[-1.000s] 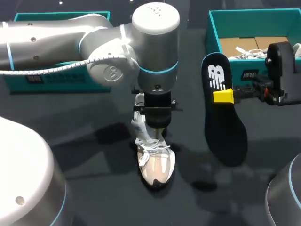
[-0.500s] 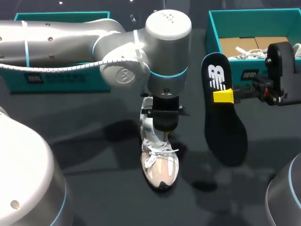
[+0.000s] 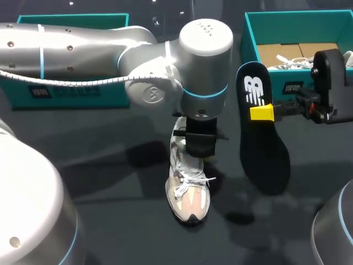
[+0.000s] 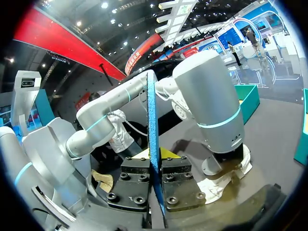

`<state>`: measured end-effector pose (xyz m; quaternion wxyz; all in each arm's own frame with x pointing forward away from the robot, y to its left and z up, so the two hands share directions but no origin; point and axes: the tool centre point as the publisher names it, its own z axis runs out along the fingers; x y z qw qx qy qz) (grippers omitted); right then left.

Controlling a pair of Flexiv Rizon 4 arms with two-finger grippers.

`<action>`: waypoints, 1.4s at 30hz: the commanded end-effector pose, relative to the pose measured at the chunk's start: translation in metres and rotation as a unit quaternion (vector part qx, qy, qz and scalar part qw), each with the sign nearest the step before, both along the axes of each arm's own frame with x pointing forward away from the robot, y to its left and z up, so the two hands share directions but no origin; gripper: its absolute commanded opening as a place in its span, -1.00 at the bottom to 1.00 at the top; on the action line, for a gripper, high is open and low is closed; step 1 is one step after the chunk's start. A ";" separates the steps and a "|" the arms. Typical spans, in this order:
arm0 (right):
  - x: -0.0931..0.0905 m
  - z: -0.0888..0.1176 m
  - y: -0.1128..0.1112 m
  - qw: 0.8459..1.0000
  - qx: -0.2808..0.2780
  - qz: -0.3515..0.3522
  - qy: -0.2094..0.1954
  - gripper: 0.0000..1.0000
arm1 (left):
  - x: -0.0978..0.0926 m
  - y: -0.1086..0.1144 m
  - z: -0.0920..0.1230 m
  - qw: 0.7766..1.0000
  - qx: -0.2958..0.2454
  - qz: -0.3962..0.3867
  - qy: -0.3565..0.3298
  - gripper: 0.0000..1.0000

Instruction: Take the shoe out of the shoebox, open the shoe tongue, remove and reinsert the insole, then place the shoe into the shoebox

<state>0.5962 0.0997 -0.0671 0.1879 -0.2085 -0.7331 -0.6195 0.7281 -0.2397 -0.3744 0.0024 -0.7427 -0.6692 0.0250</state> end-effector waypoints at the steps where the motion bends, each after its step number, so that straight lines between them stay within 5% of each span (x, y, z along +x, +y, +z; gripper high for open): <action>1: 0.000 0.000 0.001 1.000 -0.001 0.000 0.001 -1.00 | 0.001 0.011 0.019 1.000 -0.028 -0.003 -0.006 1.00; 7: 0.000 0.000 0.001 1.000 -0.001 0.000 0.001 -1.00 | 0.009 0.024 0.072 0.991 -0.126 0.044 -0.030 1.00; 21: 0.000 0.000 0.001 1.000 -0.001 0.000 0.001 -1.00 | 0.009 0.024 0.072 0.991 -0.126 0.044 -0.030 1.00; 26: 0.000 0.000 0.001 1.000 -0.001 0.000 0.001 -1.00 | 0.031 0.021 0.091 0.963 -0.249 0.098 -0.025 1.00; 33: 0.000 0.000 0.001 1.000 -0.001 0.000 0.001 -1.00 | 0.027 0.025 0.157 0.893 -0.441 0.071 -0.049 1.00; 42: 0.000 0.000 0.001 1.000 -0.001 0.000 0.001 -1.00 | 0.027 0.025 0.157 0.893 -0.441 0.071 -0.049 1.00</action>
